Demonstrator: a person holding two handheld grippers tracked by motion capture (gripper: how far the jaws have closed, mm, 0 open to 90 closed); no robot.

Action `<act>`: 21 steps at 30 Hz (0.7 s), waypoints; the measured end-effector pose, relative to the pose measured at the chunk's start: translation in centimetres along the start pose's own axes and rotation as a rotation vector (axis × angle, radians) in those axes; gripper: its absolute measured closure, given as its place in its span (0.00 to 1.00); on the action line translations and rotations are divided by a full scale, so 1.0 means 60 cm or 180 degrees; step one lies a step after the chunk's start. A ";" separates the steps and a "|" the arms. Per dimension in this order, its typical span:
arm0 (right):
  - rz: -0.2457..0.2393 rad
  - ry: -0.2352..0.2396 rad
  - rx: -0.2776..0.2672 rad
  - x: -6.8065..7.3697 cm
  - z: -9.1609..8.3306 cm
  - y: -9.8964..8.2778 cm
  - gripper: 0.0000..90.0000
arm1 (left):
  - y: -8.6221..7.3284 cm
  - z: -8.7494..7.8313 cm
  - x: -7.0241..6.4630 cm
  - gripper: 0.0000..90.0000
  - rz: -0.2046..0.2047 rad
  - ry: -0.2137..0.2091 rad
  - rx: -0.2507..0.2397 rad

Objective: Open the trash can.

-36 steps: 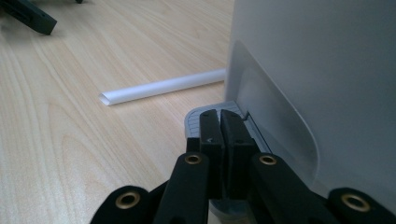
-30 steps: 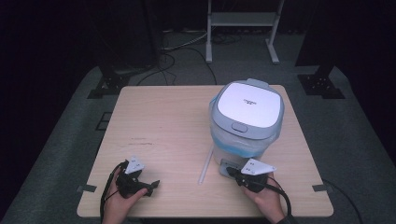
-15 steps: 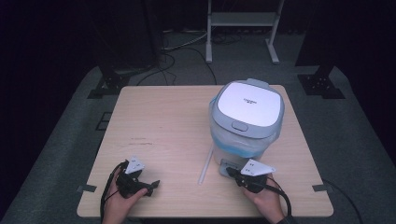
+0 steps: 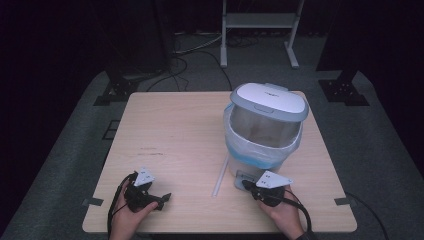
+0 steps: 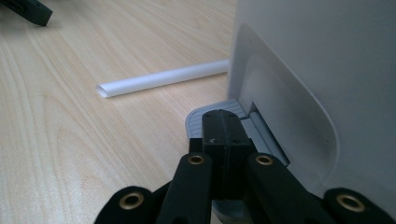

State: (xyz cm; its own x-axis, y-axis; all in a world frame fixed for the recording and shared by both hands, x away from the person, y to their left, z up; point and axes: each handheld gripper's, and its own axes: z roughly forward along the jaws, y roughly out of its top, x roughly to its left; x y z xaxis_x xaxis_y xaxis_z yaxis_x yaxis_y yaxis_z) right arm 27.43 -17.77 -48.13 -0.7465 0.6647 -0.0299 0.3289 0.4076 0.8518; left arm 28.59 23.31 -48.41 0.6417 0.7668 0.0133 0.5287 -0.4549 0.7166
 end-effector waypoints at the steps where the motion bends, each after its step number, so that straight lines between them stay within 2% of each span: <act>1: 0.0002 0.0000 0.0007 0.000 0.000 0.000 1.00 | 0.000 0.000 0.000 0.00 0.0001 0.0000 0.0001; 11: 0.0050 0.0030 0.0083 -0.002 0.003 0.001 1.00 | 0.001 0.001 0.001 0.00 0.0015 -0.0024 0.0006; 15: -0.0002 0.0002 0.0156 0.000 0.007 0.002 1.00 | 0.001 0.001 0.002 0.00 0.0029 -0.0033 0.0005; 21: 0.0001 -0.0012 0.0169 0.000 0.007 0.003 1.00 | 0.002 0.002 0.002 0.00 0.0037 -0.0044 0.0004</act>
State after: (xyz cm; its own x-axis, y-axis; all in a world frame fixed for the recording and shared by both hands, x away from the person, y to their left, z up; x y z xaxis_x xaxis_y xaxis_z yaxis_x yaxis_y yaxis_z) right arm 27.72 -17.42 -48.23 -0.7442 0.6672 -0.0318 0.3594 0.4401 0.8229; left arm 28.81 23.31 -48.40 0.6553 0.7552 0.0119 0.5221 -0.4643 0.7155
